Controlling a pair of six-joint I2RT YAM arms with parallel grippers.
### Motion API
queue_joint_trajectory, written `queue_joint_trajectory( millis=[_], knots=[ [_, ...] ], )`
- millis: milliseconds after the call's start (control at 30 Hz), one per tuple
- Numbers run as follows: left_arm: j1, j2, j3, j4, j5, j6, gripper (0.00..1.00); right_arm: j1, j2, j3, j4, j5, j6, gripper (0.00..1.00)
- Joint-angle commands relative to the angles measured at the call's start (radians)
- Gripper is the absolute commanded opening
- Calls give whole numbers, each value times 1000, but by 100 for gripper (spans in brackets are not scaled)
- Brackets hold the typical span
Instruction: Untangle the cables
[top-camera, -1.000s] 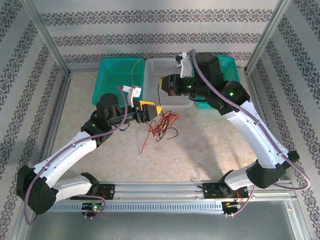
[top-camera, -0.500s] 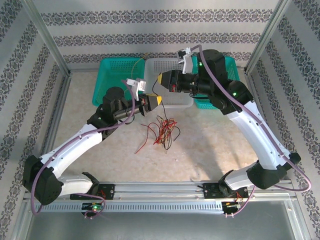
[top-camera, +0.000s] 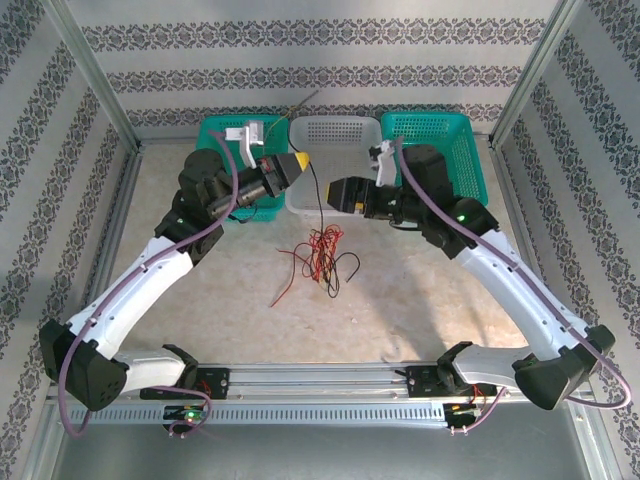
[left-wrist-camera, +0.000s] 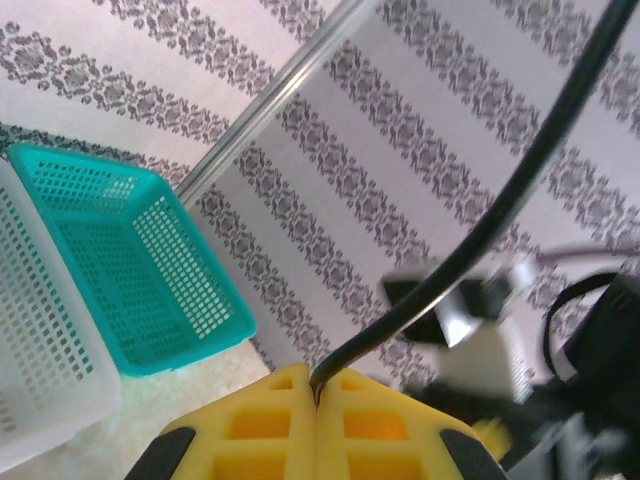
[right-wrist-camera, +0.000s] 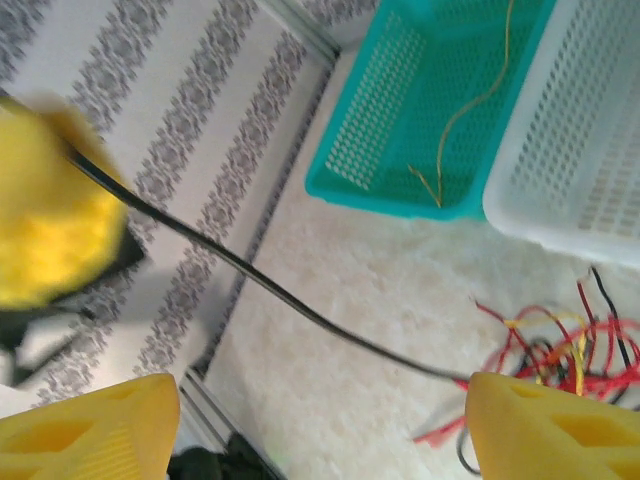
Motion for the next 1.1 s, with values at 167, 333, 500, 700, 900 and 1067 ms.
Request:
queue_joint_trajectory(
  millis=[167,333,500,700,900,1067],
  knots=[
    [16,5,106,145,84,-182,0,70,53,32,67,72,-101,76],
    [17,-7,135,120,95,-174,0,71,118,99,53,101,-132,55],
    [35,-26,128,38,45,-138,0,82,108,124,44,110,-144,16],
    [50,-49,117,-208,-144,-28,40,76,45,174,0,151,-159,3],
    [51,-75,62,-390,-302,51,89,-66,53,299,-139,209,-126,0],
    [51,-81,3,-443,-252,91,91,-278,165,447,-282,199,-107,0]
  ],
)
